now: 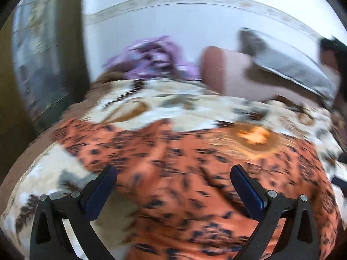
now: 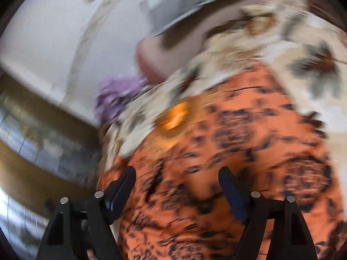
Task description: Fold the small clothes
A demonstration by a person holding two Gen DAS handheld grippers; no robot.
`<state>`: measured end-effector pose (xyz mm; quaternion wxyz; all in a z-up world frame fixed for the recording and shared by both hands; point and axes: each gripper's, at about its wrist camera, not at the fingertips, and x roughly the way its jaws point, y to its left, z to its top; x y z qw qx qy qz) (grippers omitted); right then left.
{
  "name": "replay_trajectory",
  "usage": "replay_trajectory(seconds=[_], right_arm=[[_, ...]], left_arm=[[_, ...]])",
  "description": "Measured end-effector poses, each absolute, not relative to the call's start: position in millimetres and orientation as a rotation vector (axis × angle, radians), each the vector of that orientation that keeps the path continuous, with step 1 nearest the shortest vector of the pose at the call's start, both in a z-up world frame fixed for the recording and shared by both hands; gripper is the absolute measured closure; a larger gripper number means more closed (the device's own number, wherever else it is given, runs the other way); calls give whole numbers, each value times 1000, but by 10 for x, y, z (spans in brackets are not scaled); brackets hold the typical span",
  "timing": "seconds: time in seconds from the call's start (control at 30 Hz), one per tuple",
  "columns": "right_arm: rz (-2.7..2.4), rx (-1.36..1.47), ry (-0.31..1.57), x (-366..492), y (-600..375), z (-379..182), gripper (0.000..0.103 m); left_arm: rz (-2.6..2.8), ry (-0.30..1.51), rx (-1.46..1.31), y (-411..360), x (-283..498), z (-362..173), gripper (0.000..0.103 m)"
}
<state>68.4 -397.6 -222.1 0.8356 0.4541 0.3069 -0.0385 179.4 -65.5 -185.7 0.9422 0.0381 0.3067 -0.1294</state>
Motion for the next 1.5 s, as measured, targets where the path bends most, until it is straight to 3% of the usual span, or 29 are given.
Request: replay_trajectory(seconds=[0.13, 0.4, 0.57, 0.9, 1.1, 1.33, 1.5], right_arm=[[-143, 1103, 608, 622, -4305, -2357, 44], [-226, 1195, 618, 687, -4561, -2620, 44], [-329, 1188, 744, 783, -4619, -2852, 43], [-346, 1009, 776, 870, -4380, -2661, 42], [-100, 724, 749, 1310, -3569, -2283, 42], [-37, 553, 883, 2102, -2459, -2499, 42], [161, 437, 969, 2092, -1698, -2539, 42]], left_arm=[[-355, 554, 166, -1107, 1645, -1892, 0], [-255, 656, 372, -1609, 1868, -2384, 0], [-107, 850, 266, -1143, 2199, -2425, 0], [110, 813, 66, -100, 2228, -1921, 0], [272, 862, -79, 672, 2427, -1929, 0], [471, 947, -224, 1470, 2625, -2190, 0], [527, 955, -240, 1846, 2658, -2261, 0]])
